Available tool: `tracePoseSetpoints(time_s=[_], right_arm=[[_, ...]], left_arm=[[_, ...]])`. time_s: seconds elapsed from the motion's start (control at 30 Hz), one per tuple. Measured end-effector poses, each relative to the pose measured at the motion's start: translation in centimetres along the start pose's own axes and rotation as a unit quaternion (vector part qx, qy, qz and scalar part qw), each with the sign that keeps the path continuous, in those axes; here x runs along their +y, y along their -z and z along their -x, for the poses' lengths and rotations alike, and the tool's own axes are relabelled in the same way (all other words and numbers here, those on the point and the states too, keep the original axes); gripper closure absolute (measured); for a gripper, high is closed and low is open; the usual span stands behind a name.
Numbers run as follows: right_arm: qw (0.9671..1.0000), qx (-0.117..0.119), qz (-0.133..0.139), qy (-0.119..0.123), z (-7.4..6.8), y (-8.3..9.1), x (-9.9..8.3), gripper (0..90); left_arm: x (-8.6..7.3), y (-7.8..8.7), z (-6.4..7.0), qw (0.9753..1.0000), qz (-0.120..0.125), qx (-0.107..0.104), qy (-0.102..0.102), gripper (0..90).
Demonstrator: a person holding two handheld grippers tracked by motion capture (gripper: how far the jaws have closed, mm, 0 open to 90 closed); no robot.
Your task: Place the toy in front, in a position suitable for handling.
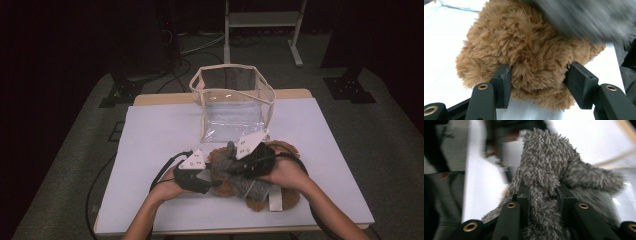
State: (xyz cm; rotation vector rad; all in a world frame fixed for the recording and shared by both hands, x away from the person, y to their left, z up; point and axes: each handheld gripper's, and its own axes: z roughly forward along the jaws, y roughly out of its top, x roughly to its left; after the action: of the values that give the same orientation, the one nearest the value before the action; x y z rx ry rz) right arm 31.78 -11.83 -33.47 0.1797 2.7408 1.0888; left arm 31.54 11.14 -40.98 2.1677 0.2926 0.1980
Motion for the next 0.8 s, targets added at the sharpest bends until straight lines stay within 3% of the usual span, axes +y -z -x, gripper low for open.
tracePoseSetpoints(time_s=[0.03, 0.17, 0.2, 0.27, 0.43, 0.53, 0.6, 0.63, 0.7, 0.8], right_arm=[[1.0000, 0.000, 0.000, 0.000, 0.0, 0.0, 0.0, 69.2], [0.9989, -0.030, -0.007, -0.036, 2.9, 2.1, -0.3, 69.2], [0.9984, -0.027, -0.015, -0.047, 3.6, 2.3, -0.8, 69.2], [0.9980, -0.015, -0.030, -0.053, 3.7, 2.1, -1.2, 69.1], [0.9979, 0.015, -0.035, -0.053, 2.3, 1.3, -2.4, 69.1], [0.9981, 0.022, -0.041, -0.040, 0.4, 1.3, -2.6, 69.1], [0.9980, 0.025, -0.044, -0.038, -0.1, 1.3, -2.6, 69.1], [0.9978, 0.024, -0.059, -0.021, -0.7, 1.5, -2.2, 69.1], [0.9976, 0.024, -0.063, -0.018, -0.8, 1.6, -2.0, 69.1], [0.9982, 0.022, -0.054, -0.013, 0.3, 2.3, -0.7, 69.1]], left_arm=[[0.0, 0.0, 0.0, 1.0000, 0.000, 0.000, 0.000, 41.4], [0.1, 0.0, 0.2, 1.0000, -0.004, -0.002, -0.004, 39.9], [0.1, 0.1, 0.1, 1.0000, -0.005, -0.002, -0.004, 38.9], [0.3, 0.5, -0.1, 1.0000, -0.002, 0.002, 0.001, 37.8], [0.8, 1.0, -0.2, 0.9998, 0.017, 0.001, 0.010, 34.6], [1.6, 1.0, 0.5, 0.9998, 0.018, -0.003, -0.002, 33.0], [1.7, 0.8, 0.8, 0.9998, 0.013, -0.009, -0.007, 34.8], [1.7, 0.6, 1.1, 0.9998, 0.007, -0.013, -0.012, 37.6], [1.6, 0.2, 1.6, 0.9997, -0.001, -0.016, -0.019, 38.2], [1.6, 0.2, 1.9, 0.9990, -0.013, -0.019, -0.037, 39.5]])
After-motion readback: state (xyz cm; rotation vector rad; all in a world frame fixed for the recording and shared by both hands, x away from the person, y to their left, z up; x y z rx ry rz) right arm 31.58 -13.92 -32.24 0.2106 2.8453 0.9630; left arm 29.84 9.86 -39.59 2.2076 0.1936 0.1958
